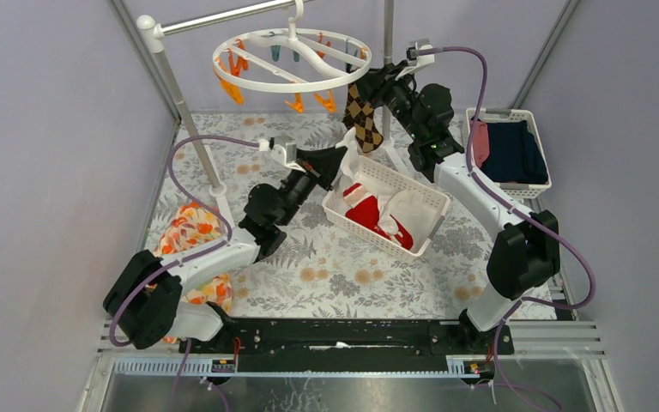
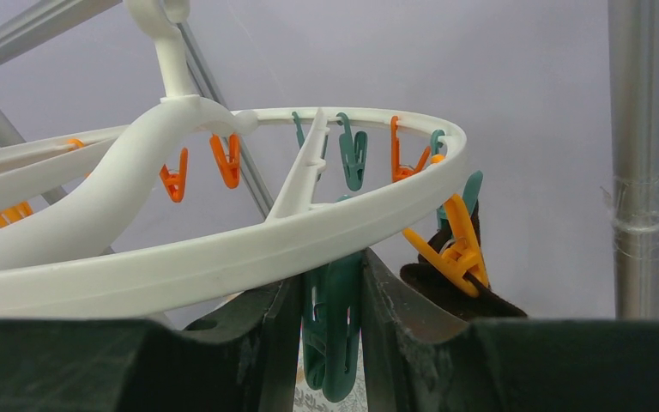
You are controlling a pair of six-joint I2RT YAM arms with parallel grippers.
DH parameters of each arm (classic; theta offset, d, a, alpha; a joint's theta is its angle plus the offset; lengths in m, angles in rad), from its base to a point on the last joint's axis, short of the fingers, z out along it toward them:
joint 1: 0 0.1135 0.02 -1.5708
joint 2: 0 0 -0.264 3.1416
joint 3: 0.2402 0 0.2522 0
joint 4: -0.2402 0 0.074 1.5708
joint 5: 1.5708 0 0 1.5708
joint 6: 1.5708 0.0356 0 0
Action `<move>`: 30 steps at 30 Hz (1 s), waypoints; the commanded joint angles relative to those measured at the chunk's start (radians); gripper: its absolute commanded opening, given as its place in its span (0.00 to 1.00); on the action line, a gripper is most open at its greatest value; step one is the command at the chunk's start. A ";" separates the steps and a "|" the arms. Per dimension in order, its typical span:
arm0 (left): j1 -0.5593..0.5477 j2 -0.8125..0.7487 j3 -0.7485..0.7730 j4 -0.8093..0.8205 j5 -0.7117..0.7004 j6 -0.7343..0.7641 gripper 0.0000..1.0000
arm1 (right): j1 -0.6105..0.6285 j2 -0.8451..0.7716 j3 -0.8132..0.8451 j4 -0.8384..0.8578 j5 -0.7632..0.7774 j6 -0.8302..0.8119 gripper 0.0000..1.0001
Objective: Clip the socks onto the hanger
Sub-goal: Open the clamp at the hanger, then clamp the sock onto the hanger.
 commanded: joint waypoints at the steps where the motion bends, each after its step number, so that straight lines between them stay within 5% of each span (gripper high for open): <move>1: -0.038 0.075 0.079 0.049 -0.114 0.134 0.00 | -0.002 -0.025 0.022 0.046 0.025 0.019 0.29; 30: -0.078 0.302 0.405 -0.119 -0.278 0.435 0.00 | -0.002 -0.009 -0.042 0.115 0.072 0.042 0.28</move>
